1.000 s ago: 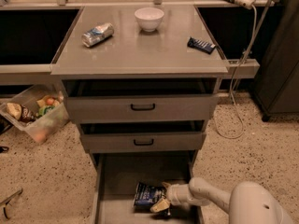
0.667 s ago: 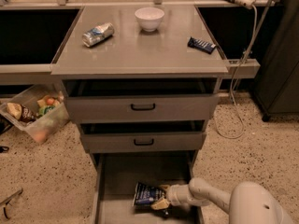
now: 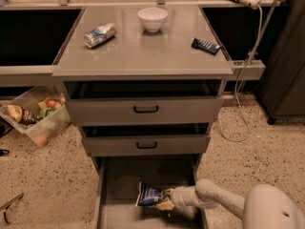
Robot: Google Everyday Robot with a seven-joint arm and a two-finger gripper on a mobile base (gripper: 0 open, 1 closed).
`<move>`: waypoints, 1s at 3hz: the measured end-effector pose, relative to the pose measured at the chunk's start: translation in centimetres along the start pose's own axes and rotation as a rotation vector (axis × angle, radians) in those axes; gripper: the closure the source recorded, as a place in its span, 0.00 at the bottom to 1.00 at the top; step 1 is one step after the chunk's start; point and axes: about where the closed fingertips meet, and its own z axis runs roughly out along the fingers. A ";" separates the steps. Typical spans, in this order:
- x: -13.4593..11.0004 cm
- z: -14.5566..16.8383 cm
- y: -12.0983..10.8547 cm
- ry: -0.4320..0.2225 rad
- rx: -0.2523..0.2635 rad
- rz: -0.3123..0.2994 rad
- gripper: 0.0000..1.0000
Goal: Pick blue chip bag from bottom drawer and place on counter
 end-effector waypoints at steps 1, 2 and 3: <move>-6.3 -5.5 3.2 -0.086 -0.050 -0.069 1.00; -13.5 -12.0 6.0 -0.180 -0.103 -0.151 1.00; -20.9 -18.0 7.9 -0.196 -0.167 -0.211 1.00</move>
Offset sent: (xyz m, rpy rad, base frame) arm -0.0189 -0.0143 0.3193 0.2931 -0.2272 0.2083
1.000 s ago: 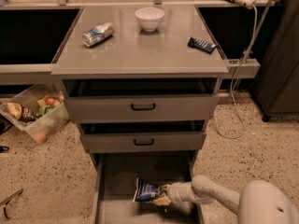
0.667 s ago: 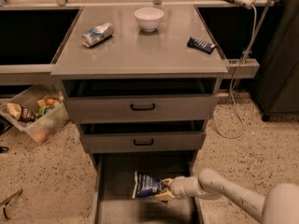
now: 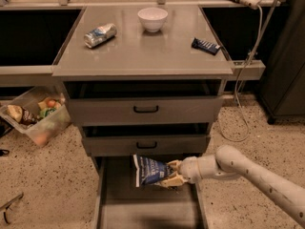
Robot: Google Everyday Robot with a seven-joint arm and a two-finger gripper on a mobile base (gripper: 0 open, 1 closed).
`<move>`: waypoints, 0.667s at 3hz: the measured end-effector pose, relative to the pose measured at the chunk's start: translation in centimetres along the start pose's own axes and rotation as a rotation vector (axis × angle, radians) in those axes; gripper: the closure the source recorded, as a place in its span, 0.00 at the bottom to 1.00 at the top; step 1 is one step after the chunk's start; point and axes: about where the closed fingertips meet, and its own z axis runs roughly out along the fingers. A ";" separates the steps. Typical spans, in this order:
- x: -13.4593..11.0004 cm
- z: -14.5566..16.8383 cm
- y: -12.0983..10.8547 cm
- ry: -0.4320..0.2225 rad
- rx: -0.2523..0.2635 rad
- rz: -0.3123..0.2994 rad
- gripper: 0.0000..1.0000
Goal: Pick blue chip bag from bottom drawer and place on counter
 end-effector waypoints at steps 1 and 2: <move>0.0 0.0 0.0 0.000 0.000 0.000 1.00; -3.2 -0.6 0.0 0.025 0.018 -0.062 1.00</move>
Offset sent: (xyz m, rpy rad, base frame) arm 0.0200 0.0149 0.0849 -0.0907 -0.1654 0.0270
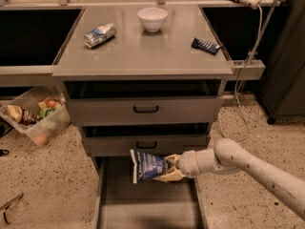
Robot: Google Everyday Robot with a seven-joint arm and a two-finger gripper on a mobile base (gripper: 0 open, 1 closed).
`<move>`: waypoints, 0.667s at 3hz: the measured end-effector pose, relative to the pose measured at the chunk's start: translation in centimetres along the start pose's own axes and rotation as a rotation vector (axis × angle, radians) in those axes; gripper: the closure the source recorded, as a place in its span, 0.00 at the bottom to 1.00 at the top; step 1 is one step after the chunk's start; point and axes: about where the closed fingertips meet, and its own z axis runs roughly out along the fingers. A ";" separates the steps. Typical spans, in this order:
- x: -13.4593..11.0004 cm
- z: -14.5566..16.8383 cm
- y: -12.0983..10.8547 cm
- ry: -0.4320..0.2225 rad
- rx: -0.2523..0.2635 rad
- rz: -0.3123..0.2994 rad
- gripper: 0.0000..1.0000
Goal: Pick blue chip bag from bottom drawer and place on counter
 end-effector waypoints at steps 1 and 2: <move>-8.7 -2.7 -0.3 -0.031 0.049 -0.085 1.00; -18.4 -6.3 -0.6 -0.054 0.108 -0.142 1.00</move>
Offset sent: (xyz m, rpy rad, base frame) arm 0.0484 0.0247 0.3240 0.0287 -0.2822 -0.0897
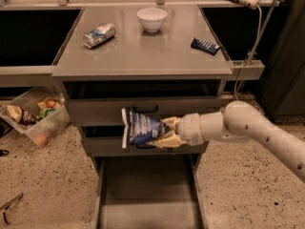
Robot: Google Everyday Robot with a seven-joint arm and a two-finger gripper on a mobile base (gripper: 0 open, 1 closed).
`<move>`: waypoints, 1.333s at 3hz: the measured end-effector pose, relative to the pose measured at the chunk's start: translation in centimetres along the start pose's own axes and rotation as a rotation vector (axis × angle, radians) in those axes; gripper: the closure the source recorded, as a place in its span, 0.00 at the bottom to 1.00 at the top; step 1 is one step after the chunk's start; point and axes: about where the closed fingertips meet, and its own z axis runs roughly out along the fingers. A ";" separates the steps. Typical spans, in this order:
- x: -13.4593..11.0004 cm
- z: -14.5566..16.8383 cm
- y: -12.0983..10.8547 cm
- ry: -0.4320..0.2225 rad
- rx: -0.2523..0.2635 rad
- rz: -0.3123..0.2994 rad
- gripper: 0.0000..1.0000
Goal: Pick blue chip bag from bottom drawer and place on counter
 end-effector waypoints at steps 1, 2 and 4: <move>-7.7 -2.6 -2.6 -0.022 0.039 -0.016 1.00; -7.7 -2.6 -2.6 -0.022 0.039 -0.016 1.00; -11.6 -2.4 -4.3 -0.002 -0.035 -0.075 1.00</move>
Offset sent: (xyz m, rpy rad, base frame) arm 0.0144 0.0024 0.0625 0.0137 -0.0221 -0.0194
